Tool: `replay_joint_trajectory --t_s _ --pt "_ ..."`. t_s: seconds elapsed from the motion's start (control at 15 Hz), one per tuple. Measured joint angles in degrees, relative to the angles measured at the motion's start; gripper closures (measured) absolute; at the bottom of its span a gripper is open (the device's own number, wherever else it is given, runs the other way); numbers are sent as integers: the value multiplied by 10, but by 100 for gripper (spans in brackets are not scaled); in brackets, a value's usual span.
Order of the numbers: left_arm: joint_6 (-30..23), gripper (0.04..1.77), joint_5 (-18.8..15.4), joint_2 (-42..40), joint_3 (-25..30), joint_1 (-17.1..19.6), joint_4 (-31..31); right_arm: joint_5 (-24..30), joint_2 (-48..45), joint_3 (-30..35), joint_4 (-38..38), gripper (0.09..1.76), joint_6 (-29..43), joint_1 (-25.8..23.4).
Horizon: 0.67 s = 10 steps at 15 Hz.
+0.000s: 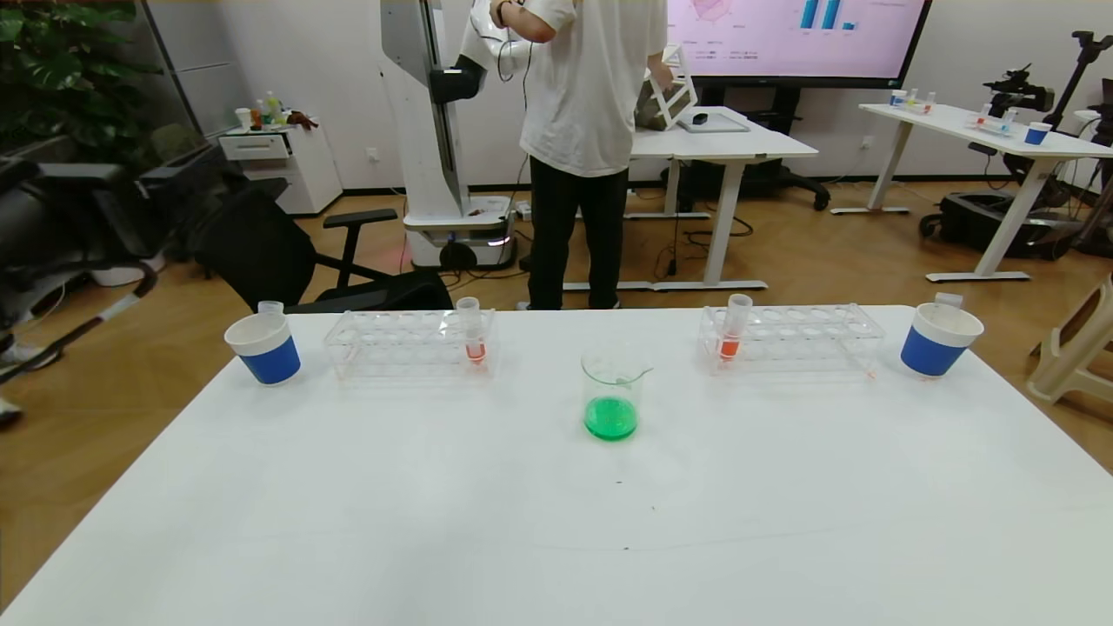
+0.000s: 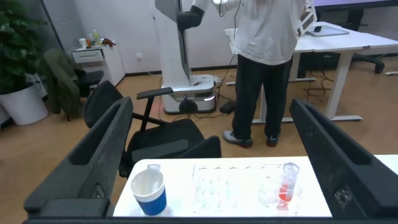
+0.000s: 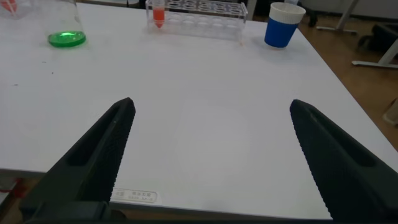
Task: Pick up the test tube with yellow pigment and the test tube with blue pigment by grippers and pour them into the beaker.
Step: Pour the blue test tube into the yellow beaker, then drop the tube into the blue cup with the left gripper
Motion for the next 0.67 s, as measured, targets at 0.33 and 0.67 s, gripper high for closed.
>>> replay_joint_trajectory --t_s 0.33,0.67 --pt "1 6 3 -192 77 -3 133 0 0 0 0 11 0 0" --pt "1 6 4 -389 90 -2 362 0 0 0 0 11 0 0"
